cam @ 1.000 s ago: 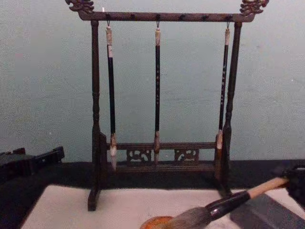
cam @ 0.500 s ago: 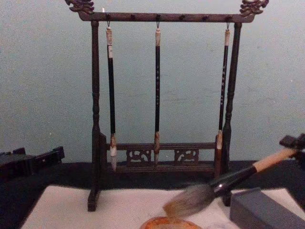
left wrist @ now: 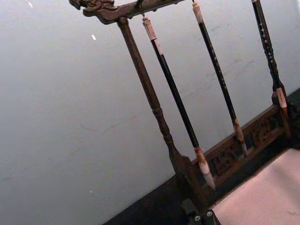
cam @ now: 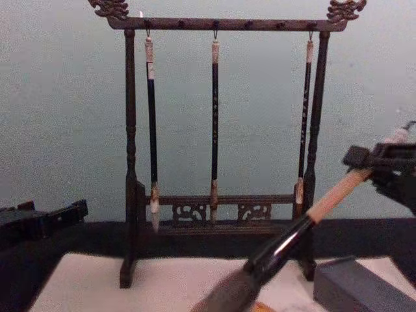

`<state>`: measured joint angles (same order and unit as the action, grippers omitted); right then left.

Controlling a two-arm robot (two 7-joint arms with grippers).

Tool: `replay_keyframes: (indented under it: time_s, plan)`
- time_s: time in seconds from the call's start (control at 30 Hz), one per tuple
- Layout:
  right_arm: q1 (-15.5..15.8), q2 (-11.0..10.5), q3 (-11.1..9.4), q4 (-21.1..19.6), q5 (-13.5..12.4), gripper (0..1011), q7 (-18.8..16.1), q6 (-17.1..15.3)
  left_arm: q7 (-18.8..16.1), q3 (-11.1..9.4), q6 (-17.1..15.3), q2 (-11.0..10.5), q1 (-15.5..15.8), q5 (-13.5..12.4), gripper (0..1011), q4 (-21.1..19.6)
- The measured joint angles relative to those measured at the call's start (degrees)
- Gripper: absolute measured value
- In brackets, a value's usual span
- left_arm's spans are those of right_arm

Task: Pick up the brush from the inkstone, write on the paper, then place the brush back to its original position.

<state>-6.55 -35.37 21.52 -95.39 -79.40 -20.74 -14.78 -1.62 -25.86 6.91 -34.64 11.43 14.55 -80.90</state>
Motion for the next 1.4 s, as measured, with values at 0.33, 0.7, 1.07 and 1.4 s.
replay_keyframes:
  time_s: [0.33, 0.7, 1.07, 1.4]
  plan:
    - [-2.6, -4.7, 7.0, -6.3, 13.7, 176, 0.7, 3.2, 0.0, 0.0, 0.0, 0.0, 0.0, 0.0, 1002, 0.0]
    - [-4.7, -3.6, 10.9, -8.6, 21.0, 176, -0.8, 4.5, 0.0, 0.0, 0.0, 0.0, 0.0, 0.0, 1002, 0.0]
    - [-5.4, 0.3, 12.3, -4.3, 21.9, 176, -2.3, 4.8, 0.0, 0.0, 0.0, 0.0, 0.0, 0.0, 1002, 0.0]
    - [-5.5, 2.1, 12.0, 1.0, 20.4, 176, -2.9, 4.5, 0.0, 0.0, 0.0, 0.0, 0.0, 0.0, 1002, 0.0]
